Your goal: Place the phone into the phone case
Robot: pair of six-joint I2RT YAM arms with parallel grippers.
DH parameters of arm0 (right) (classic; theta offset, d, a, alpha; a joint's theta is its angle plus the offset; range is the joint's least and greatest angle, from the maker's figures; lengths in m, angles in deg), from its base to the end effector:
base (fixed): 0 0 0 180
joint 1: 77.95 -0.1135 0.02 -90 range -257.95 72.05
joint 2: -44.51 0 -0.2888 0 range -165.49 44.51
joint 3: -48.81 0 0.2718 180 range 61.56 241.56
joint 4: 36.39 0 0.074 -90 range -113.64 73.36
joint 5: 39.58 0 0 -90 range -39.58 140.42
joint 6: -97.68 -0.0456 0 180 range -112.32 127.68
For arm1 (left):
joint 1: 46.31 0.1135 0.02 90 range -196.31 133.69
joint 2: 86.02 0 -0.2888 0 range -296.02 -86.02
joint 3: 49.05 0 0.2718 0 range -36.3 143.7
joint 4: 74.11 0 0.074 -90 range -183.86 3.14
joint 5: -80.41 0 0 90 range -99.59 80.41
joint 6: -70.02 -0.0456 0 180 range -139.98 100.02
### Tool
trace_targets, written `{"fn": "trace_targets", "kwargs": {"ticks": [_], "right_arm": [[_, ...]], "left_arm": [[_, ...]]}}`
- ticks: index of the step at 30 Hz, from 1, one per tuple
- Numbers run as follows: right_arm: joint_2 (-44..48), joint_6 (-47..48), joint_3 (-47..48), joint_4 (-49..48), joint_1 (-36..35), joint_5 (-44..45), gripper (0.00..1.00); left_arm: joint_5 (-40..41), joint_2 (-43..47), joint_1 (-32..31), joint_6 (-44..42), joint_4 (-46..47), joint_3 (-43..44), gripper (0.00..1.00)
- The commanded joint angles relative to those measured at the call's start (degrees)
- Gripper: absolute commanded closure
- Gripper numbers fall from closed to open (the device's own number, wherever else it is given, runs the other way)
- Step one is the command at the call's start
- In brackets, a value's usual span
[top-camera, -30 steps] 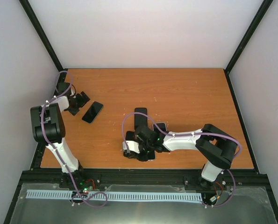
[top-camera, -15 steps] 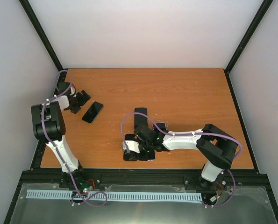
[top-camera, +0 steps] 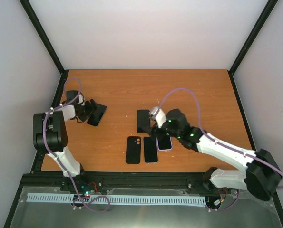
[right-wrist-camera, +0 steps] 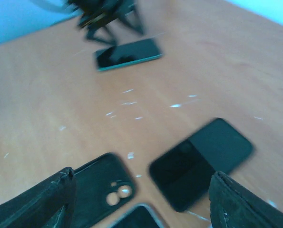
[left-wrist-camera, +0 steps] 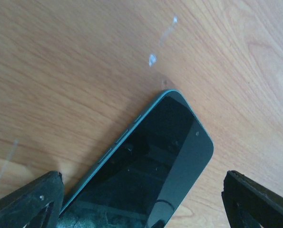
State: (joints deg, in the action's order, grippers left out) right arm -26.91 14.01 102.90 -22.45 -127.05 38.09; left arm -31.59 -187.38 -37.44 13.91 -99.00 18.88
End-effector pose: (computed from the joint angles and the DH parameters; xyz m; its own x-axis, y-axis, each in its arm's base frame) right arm 0.1817 0.2246 0.2448 -0.2432 -0.4453 -0.8617 -0.8902 0.4554 0.0159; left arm 0.3631 0.0394 0.1479 -0.7266 -0.6367 -0.2582 -0.4262 0.7125 -0.5575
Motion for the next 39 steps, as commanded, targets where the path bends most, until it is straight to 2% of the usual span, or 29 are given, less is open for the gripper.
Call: {"fn": "trace_targets", "kwargs": {"ticks": [1, 6, 11, 16, 23, 31, 39], "right_arm": [[8.0, -15.1, -3.9, -3.4, 5.6, 4.3, 0.24], [11.8, -17.6, -3.9, -0.7, 5.8, 9.2, 0.23], [10.3, -25.5, -3.7, 2.9, 6.1, 16.3, 0.22], [8.7, -29.2, -4.0, 2.6, 6.2, 14.9, 0.21], [9.8, -29.8, -5.1, 1.0, 6.2, 16.1, 0.21], [11.1, -30.4, -5.7, 1.2, 6.3, 17.6, 0.21], [10.6, -32.0, -5.7, 1.2, 6.3, 18.8, 0.21]], "left_arm": [[2.5, -0.4, -3.0, 0.1, -5.6, -2.9, 0.10], [4.0, 2.6, -5.9, 0.5, -6.4, -4.9, 0.12], [7.4, 3.4, -9.7, 0.0, -8.8, -4.6, 0.12], [11.6, 2.8, -12.4, -0.8, -10.8, -3.2, 0.12], [20.3, -0.9, -16.9, -3.0, -16.1, 1.9, 0.01], [25.5, -5.6, -17.9, -5.3, -19.5, 5.8, 0.03], [26.6, -8.1, -19.0, -6.0, -20.3, 8.3, 0.06]]}}
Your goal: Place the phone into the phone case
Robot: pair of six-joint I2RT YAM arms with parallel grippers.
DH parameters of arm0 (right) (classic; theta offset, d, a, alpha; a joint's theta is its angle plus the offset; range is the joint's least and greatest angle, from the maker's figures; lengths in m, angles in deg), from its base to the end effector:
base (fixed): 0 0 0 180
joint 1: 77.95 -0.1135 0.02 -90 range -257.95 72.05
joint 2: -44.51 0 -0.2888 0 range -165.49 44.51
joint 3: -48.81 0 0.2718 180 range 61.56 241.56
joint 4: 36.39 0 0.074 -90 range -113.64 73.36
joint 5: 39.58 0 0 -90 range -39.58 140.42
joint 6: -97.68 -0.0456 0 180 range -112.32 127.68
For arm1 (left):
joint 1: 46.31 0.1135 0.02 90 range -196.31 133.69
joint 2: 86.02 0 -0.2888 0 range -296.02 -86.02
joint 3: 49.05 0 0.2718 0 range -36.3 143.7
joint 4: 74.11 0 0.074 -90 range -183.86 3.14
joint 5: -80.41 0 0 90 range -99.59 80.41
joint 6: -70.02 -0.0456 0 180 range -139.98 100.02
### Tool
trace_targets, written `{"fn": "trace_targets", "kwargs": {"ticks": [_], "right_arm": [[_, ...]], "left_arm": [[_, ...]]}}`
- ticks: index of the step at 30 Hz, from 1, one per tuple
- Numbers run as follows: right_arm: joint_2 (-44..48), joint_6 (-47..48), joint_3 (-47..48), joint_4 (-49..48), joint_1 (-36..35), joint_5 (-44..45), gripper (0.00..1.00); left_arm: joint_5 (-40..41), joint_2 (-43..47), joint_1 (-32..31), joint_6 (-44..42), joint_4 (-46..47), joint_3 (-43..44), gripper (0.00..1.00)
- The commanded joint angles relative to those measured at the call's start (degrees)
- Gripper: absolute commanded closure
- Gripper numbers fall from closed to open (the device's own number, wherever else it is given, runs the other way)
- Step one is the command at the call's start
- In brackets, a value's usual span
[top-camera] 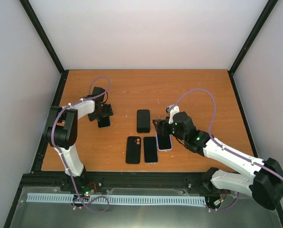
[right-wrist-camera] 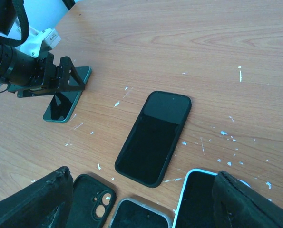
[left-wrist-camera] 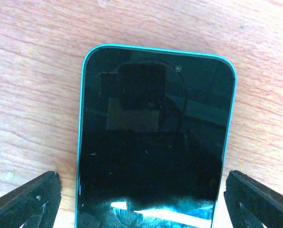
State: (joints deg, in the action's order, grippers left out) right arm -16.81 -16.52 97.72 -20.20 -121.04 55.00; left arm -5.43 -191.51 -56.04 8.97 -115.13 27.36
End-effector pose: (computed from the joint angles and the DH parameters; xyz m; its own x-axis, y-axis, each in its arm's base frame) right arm 0.1863 0.1693 0.2513 -0.5770 0.0198 -0.8165 -0.4311 0.8417 0.3250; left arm 0.3705 -0.0602 0.1474 -0.8808 -0.3388 -0.3309 -0.3224 0.9408 -0.1051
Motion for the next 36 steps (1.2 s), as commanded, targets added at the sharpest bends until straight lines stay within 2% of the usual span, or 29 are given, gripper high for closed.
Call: {"fn": "trace_targets", "kwargs": {"ticks": [1, 5, 10, 17, 24, 31, 36], "right_arm": [[0.5, -1.5, -0.4, -1.0, 0.3, 2.0, 0.21], [0.5, -3.1, -0.4, -0.3, 0.3, 3.0, 0.21], [0.3, -8.3, -0.1, 1.0, 0.3, 1.9, 0.22], [-3.6, -16.7, -1.1, -2.4, 0.2, -6.9, 0.27], [-8.5, -18.7, 0.0, -2.4, -0.1, -12.1, 0.31], [-5.7, -18.2, -0.6, -0.6, -0.1, -9.1, 0.31], [-2.8, -18.3, -1.8, 0.1, -0.1, -7.5, 0.31]], "left_arm": [[0.6, -4.3, -0.5, -1.1, -4.2, 0.0, 0.07], [0.6, -5.9, -0.9, -1.2, -4.3, 0.6, 0.09], [0.0, -5.3, -2.0, -1.0, -4.5, 0.5, 0.19], [-9.1, -1.7, -2.1, 0.1, 0.2, -5.5, 0.34], [-14.0, 4.1, -2.1, 0.2, 2.4, -11.2, 0.39], [-21.1, 14.1, -2.5, 0.2, 2.0, -15.2, 0.42], [-27.6, 21.5, -6.2, 2.2, 2.5, -18.9, 0.42]]}}
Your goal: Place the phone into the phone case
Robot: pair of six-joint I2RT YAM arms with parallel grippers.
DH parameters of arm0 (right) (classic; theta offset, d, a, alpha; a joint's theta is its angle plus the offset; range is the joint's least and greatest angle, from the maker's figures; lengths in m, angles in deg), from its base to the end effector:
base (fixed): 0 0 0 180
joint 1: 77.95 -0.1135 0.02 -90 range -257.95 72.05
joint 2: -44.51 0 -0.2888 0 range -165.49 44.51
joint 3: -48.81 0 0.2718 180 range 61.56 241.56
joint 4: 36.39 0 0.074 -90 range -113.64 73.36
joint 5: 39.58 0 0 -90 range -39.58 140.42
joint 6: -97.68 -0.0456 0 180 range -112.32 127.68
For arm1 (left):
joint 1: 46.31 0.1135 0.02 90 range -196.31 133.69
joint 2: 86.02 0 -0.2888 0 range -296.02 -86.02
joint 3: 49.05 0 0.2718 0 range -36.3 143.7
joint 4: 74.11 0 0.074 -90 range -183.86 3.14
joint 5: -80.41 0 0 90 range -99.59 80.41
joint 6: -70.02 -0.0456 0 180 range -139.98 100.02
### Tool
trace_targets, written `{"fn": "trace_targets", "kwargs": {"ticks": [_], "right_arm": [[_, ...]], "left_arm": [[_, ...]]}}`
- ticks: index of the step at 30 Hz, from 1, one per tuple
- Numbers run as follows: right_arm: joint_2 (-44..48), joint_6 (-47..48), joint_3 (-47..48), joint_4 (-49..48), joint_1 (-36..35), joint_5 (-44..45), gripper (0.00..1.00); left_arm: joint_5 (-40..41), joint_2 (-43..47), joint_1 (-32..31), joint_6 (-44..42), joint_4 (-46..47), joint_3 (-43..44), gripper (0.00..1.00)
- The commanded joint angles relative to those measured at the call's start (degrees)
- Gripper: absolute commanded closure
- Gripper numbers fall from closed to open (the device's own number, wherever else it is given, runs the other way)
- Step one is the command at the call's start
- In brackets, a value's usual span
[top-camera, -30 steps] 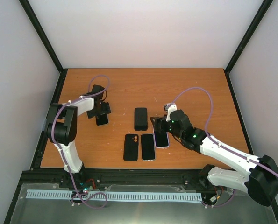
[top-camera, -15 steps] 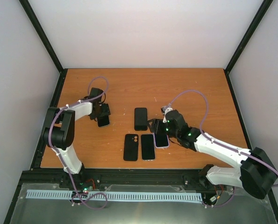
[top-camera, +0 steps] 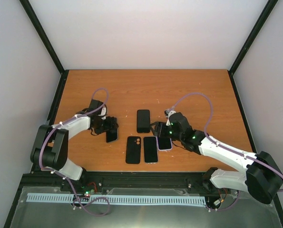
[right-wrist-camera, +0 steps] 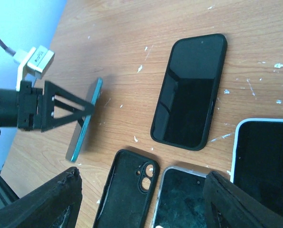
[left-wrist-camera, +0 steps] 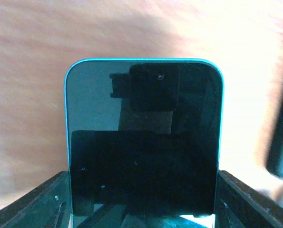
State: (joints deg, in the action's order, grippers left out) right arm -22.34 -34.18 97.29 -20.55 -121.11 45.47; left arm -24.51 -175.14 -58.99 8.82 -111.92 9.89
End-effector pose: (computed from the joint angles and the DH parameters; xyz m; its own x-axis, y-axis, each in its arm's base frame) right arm 0.1893 0.1829 0.2262 -0.7949 0.1660 -0.5835 -0.2726 0.7615 0.5880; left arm 0.2850 -0.0762 0.1562 -0.9402 -0.2656 -0.2134 -0.1674 0.9056 -0.3897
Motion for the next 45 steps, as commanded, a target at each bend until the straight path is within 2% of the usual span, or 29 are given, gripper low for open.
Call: {"fn": "trace_targets", "kwargs": {"ticks": [1, 10, 15, 21, 37, 45], "right_arm": [[3.1, -0.7, -1.6, 0.4, 0.0, 2.2, 0.31], [6.8, -1.5, -3.2, 2.6, 0.0, 2.5, 0.32], [9.3, -2.0, -4.8, 3.5, 0.0, 4.2, 0.31], [10.5, -2.0, -5.4, 4.6, 0.0, 4.9, 0.31], [10.4, -2.1, -6.3, 3.9, 0.0, 4.3, 0.31], [10.5, -2.1, -6.6, 4.1, 0.0, 4.2, 0.31]], "left_arm": [[-10.3, 5.9, -4.2, 3.1, -0.2, -2.2, 0.42], [-14.9, 12.3, -15.3, 13.4, 5.5, -6.3, 0.44], [-14.9, 11.5, -21.2, 18.5, 10.1, -6.9, 0.44], [-13.1, 8.2, -25.4, 21.0, 11.1, -6.8, 0.44], [-7.3, 9.3, -27.3, 24.3, 10.3, -10.2, 0.43], [-6.0, 7.1, -27.4, 23.8, 9.8, -9.2, 0.29]]}}
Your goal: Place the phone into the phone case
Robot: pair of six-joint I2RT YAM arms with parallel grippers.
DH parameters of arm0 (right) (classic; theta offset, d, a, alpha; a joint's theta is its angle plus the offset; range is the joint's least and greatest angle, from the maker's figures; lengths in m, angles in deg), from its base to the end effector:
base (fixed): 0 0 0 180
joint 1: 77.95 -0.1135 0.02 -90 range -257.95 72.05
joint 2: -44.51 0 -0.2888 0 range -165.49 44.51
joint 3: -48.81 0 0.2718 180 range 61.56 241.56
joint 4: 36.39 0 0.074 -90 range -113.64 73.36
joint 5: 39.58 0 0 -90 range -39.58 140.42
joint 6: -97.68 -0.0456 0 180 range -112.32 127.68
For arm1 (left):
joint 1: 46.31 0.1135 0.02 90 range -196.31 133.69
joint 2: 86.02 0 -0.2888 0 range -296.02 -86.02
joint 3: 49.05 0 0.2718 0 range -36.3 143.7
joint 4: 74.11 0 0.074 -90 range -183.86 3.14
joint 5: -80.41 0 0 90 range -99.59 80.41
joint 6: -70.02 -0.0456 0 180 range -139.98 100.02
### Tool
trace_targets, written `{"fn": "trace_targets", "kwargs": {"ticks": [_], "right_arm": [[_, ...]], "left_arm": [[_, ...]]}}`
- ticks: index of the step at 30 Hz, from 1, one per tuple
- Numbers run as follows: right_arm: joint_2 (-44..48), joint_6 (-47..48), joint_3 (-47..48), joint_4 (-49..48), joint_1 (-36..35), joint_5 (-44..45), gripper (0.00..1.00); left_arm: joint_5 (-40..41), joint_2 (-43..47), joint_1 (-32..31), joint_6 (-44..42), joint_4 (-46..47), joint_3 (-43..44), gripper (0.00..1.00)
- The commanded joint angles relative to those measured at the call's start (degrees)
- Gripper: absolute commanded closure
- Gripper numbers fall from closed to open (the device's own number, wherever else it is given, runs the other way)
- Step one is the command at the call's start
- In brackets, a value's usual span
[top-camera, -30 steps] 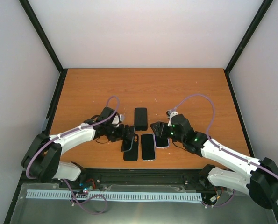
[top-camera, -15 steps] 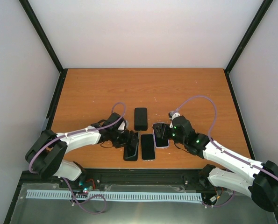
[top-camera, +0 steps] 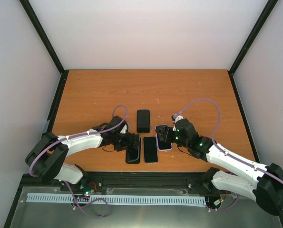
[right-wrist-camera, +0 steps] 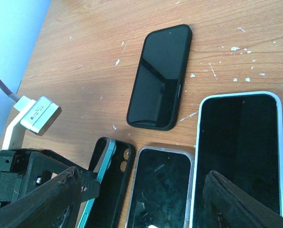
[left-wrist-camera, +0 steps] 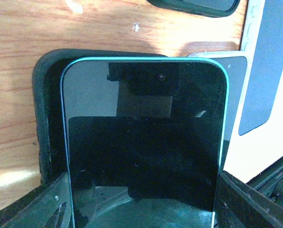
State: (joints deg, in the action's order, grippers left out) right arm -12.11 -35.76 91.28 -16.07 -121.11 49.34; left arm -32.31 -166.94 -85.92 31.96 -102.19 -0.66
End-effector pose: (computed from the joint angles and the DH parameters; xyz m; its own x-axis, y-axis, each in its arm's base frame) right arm 0.1623 0.1533 0.2205 -0.7778 0.2131 -0.5913 -0.2209 0.7880 0.5746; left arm 0.1895 -0.1797 0.1514 -0.9918 -0.1219 -0.0376 -0.0760 0.8010 -0.5939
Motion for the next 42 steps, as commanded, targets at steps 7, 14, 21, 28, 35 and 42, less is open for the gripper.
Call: {"fn": "trace_targets", "kwargs": {"ticks": [7, 14, 21, 28, 35, 42], "right_arm": [[1.2, -0.9, -0.8, 0.4, 0.0, 0.3, 0.31], [2.2, -1.7, -1.2, 0.6, 0.0, -0.3, 0.33], [0.9, -4.8, -2.1, -3.1, -2.1, -3.2, 0.47], [-7.1, -9.2, -0.1, -7.3, -9.3, -2.4, 0.61], [-17.7, -11.8, 2.1, -8.7, -15.1, -3.2, 0.76], [-23.6, -12.9, 3.8, -11.8, -17.8, -4.3, 0.80]], "left_arm": [[2.7, -1.0, -0.5, 0.6, -1.7, 3.0, 0.13], [3.9, 0.9, -0.4, 1.2, -3.6, 4.1, 0.09], [7.4, 6.0, -0.1, 1.1, -6.6, 5.7, 0.17], [4.6, 7.7, 4.6, -0.1, -4.2, 0.5, 0.24], [2.3, 9.5, 6.7, -1.7, -1.1, -4.7, 0.30], [-3.1, 9.3, 6.7, -1.2, 4.8, -10.7, 0.38]]}}
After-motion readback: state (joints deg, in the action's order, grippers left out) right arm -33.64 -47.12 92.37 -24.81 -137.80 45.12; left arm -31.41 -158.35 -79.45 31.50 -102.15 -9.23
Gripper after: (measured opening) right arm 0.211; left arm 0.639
